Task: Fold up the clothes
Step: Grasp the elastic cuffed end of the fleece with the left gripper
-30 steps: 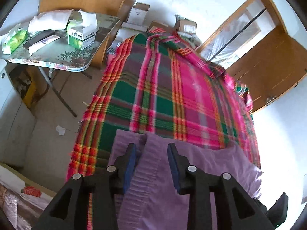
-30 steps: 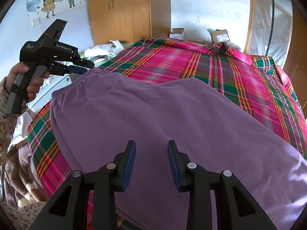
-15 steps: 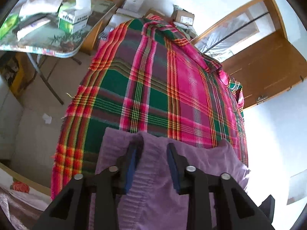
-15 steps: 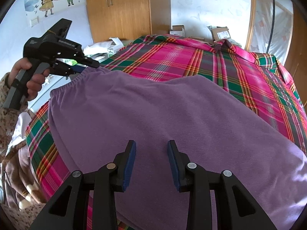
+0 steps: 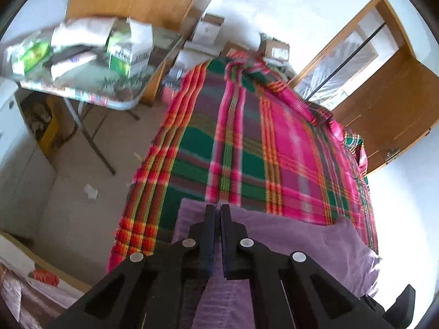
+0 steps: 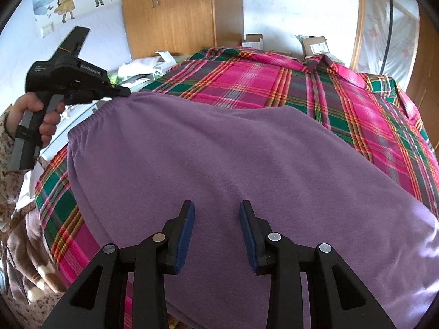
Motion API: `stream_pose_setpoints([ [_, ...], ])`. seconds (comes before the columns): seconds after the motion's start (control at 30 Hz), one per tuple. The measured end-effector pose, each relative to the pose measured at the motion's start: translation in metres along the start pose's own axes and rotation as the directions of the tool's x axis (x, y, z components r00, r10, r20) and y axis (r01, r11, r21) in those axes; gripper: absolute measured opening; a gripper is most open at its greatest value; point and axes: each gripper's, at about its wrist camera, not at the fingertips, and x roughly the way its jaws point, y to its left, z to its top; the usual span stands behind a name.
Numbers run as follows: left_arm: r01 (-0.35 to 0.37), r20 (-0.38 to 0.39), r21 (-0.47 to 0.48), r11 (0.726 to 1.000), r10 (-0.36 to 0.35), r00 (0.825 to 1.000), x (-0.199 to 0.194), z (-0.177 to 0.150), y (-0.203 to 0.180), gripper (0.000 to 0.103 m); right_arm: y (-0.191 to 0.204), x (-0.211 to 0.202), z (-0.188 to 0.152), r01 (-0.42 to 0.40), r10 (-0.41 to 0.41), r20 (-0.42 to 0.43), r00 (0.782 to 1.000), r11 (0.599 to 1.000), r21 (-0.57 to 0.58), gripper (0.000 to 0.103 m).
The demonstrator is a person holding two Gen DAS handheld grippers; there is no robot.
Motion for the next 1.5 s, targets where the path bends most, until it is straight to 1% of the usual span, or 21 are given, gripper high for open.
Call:
stream_pose_setpoints([
  [0.03,0.008,0.000,-0.014,1.000,-0.008,1.000,0.001,0.000,0.003,0.004,0.001,0.000,0.000,0.000,0.000,0.000,1.000,1.000,-0.002,0.035],
  [0.2,-0.015,-0.012,0.021,1.000,0.015,1.000,0.003,0.000,-0.002,0.006,0.003,-0.002,0.000,-0.001,0.001,0.006,1.000,1.000,-0.003,0.035],
  [0.27,-0.034,-0.011,0.025,0.999,0.034,0.999,-0.002,-0.001,-0.001,0.008,0.005,-0.004,0.000,-0.004,0.004,0.011,1.000,1.000,-0.008,0.035],
  [0.3,-0.042,-0.012,0.024,0.999,0.042,0.999,-0.005,-0.002,0.000,0.010,0.007,-0.005,0.001,-0.006,0.006,0.016,1.000,1.000,-0.012,0.035],
  [0.4,-0.061,-0.011,0.011,0.998,0.061,0.998,-0.015,-0.007,0.003,0.021,0.013,-0.009,0.002,-0.015,0.015,0.030,0.999,1.000,-0.027,0.035],
  [0.47,-0.065,-0.008,0.000,0.998,0.065,0.998,-0.023,-0.013,0.006,0.022,0.018,-0.009,0.004,-0.020,0.021,0.035,0.999,0.999,-0.039,0.035],
  [0.57,-0.080,-0.010,-0.027,0.996,0.079,0.997,-0.035,-0.024,0.015,0.023,0.030,-0.009,0.010,-0.050,0.053,0.052,0.997,0.997,-0.065,0.035],
  [0.63,-0.087,-0.009,-0.054,0.995,0.087,0.996,-0.041,-0.031,0.023,0.023,0.039,-0.007,0.015,-0.086,0.091,0.058,0.994,0.993,-0.082,0.035],
  [0.73,-0.065,-0.011,-0.113,0.991,0.064,0.998,-0.049,-0.039,0.038,0.023,0.054,-0.001,0.020,-0.135,0.140,0.046,0.989,0.986,-0.101,0.035],
  [0.87,-0.079,-0.014,-0.137,0.987,0.078,0.997,-0.056,-0.049,0.051,0.025,0.078,0.006,0.026,-0.170,0.178,0.037,0.983,0.974,-0.148,0.035],
  [1.0,-0.061,-0.018,-0.167,0.984,0.059,0.998,-0.061,-0.056,0.062,0.025,0.104,0.013,0.033,-0.210,0.222,0.028,0.975,0.953,-0.220,0.035],
  [1.07,-0.056,-0.015,-0.177,0.983,0.055,0.998,-0.063,-0.058,0.066,0.026,0.120,0.018,0.035,-0.211,0.228,0.031,0.973,0.938,-0.275,0.035],
  [1.2,-0.051,-0.041,-0.187,0.981,0.045,0.998,-0.060,-0.063,0.071,0.027,0.153,0.026,0.039,-0.206,0.238,0.038,0.970,0.900,-0.385,0.036],
  [1.3,-0.036,-0.051,-0.200,0.979,0.026,0.998,-0.058,-0.066,0.073,0.028,0.176,0.033,0.041,-0.202,0.246,0.036,0.968,0.863,-0.462,0.046],
  [1.37,-0.021,-0.055,-0.212,0.977,0.009,0.998,-0.057,-0.067,0.075,0.030,0.186,0.040,0.040,-0.211,0.250,0.016,0.968,0.847,-0.487,0.046],
  [1.47,0.002,-0.056,-0.229,0.973,-0.015,0.998,-0.057,-0.067,0.077,0.033,0.194,0.054,0.040,-0.178,0.204,-0.002,0.979,0.851,-0.495,0.046],
  [1.5,0.006,-0.057,-0.233,0.973,-0.020,0.998,-0.057,-0.067,0.078,0.034,0.196,0.055,0.040,-0.157,0.185,0.007,0.983,0.851,-0.501,0.046],
])
